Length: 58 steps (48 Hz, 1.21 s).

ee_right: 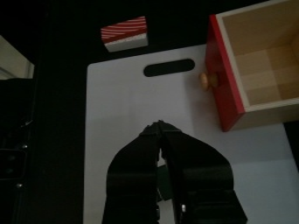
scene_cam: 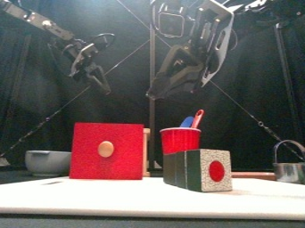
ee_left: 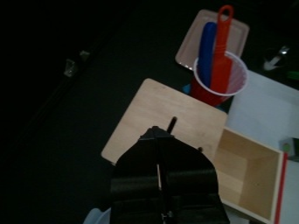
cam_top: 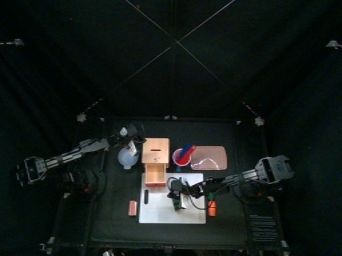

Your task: Close drawer

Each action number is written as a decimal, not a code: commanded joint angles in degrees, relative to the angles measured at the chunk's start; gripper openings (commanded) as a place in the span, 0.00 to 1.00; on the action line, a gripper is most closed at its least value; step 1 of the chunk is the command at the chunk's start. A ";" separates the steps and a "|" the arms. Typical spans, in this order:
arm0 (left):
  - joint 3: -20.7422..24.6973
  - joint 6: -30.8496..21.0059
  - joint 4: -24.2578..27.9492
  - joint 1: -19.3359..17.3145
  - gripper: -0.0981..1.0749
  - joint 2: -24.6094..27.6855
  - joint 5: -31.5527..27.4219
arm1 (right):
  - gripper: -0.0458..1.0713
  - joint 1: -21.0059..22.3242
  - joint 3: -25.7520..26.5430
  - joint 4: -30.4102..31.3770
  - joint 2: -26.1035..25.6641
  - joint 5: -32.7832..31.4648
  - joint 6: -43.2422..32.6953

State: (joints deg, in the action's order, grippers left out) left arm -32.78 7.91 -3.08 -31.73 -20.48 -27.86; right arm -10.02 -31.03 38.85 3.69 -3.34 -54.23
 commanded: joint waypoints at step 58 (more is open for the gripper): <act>21.97 16.79 -6.33 -6.06 0.14 30.23 -14.85 | 0.24 0.35 16.35 0.26 13.80 -11.69 1.32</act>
State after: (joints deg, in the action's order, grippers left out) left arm -11.78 24.61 -8.96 -37.97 10.55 -43.24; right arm -10.37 -16.61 38.94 18.46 -14.33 -53.09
